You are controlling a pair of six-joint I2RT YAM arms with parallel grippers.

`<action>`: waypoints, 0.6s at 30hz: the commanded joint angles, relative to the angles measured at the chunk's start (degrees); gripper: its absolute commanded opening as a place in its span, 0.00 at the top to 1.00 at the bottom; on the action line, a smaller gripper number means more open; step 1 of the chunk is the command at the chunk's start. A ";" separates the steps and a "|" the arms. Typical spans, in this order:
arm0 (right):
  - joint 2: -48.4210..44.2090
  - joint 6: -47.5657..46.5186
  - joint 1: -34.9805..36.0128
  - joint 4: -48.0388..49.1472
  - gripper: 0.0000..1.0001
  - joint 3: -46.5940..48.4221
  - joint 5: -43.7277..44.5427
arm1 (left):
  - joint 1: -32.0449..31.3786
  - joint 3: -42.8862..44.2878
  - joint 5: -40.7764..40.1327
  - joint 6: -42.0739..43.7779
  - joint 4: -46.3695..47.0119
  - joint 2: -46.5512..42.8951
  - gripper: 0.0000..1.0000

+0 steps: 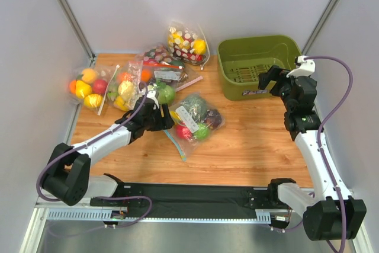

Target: Open the zip-top bag and remove the fake food

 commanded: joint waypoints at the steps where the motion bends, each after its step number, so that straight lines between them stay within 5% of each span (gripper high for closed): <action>1: 0.14 0.77 0.13 0.55 0.00 1.61 -1.49 | -0.38 -1.42 -1.29 -2.02 3.19 1.13 0.24; 13: 0.49 0.86 0.13 0.37 0.00 1.96 -2.28 | -1.08 -5.91 -0.42 -4.91 10.02 3.24 0.28; 15: 0.58 0.86 0.13 0.46 0.00 1.96 -2.36 | -1.08 -7.39 1.07 -5.79 13.63 4.73 0.33; 18: 0.85 0.86 0.05 0.11 0.00 2.31 -2.54 | -1.08 -8.11 3.09 -6.94 19.96 6.93 0.59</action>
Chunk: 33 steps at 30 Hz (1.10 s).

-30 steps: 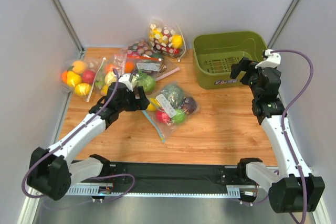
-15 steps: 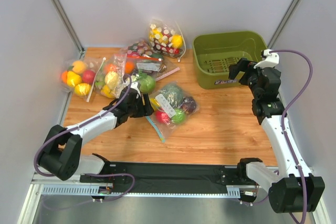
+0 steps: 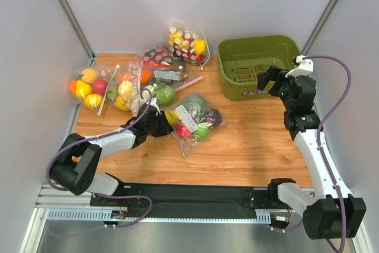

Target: Open the zip-top bag and remove the fake food

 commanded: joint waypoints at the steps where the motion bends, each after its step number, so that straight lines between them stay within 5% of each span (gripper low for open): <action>1: 0.41 0.49 0.05 -0.06 0.00 2.46 -1.03 | -0.29 -0.94 2.79 -1.76 10.07 2.34 0.63; 6: -0.03 0.49 0.05 -0.24 0.00 2.29 -1.29 | -0.29 -0.24 3.85 -0.62 11.22 2.87 1.00; 13: 2.08 -1.88 2.94 -0.42 0.06 3.43 -5.95 | -0.29 1.08 7.53 -0.27 10.61 -6.25 1.00; 22: 8.32 -9.43 21.21 -0.51 0.07 5.72 -7.46 | -0.29 12.15 9.91 6.86 -2.23 -15.93 1.00; 33: 6.65 -14.27 31.77 1.61 0.05 6.33 -14.04 | -0.29 29.73 22.11 23.62 -17.17 -13.92 1.00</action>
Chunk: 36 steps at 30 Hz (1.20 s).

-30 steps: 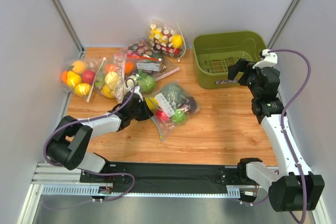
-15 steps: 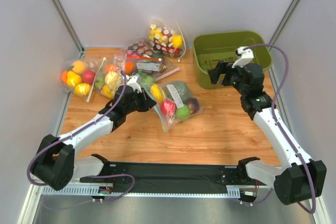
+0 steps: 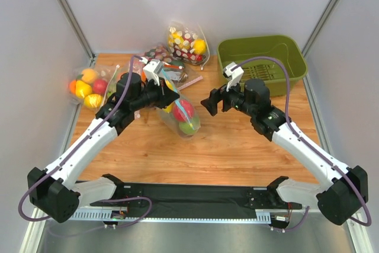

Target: Open the zip-top bag and remove the fake food

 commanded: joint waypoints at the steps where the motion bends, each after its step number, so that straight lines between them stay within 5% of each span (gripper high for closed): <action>1: -1.63 -3.32 1.55 2.02 0.05 2.96 -3.00 | -0.23 4.14 9.42 9.67 -3.07 -0.43 1.00; 13: -4.18 -17.82 0.06 -3.25 0.00 8.85 -16.00 | -0.14 13.28 27.98 35.50 -19.41 1.23 1.00; 19: -2.69 -20.73 -1.79 -6.59 0.00 12.45 -25.49 | -0.14 24.60 34.93 45.18 -37.58 8.00 0.97; 36: 8.82 -17.22 -10.32 -3.44 0.00 17.82 -53.70 | -0.31 24.89 40.47 48.53 -44.73 6.86 0.92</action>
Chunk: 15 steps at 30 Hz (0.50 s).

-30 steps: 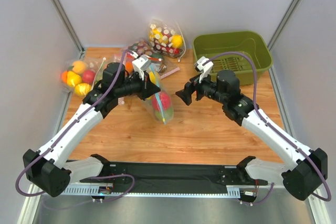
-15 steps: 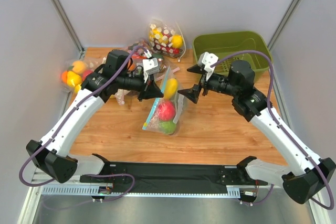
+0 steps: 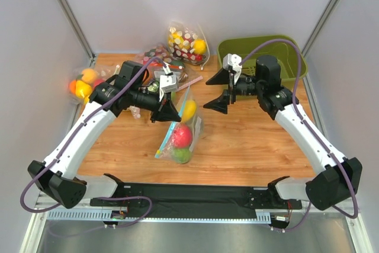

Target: Open the zip-top bag and remove the fake food

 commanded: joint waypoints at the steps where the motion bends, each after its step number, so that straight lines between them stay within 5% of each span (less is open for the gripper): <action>1: 2.48 2.19 0.22 3.54 0.00 4.03 -8.95 | -0.38 1.39 4.69 3.27 -0.67 -0.63 0.92; 15: 8.90 3.95 3.47 6.44 0.00 5.17 -15.20 | -1.88 4.11 6.18 4.23 -1.28 4.81 0.93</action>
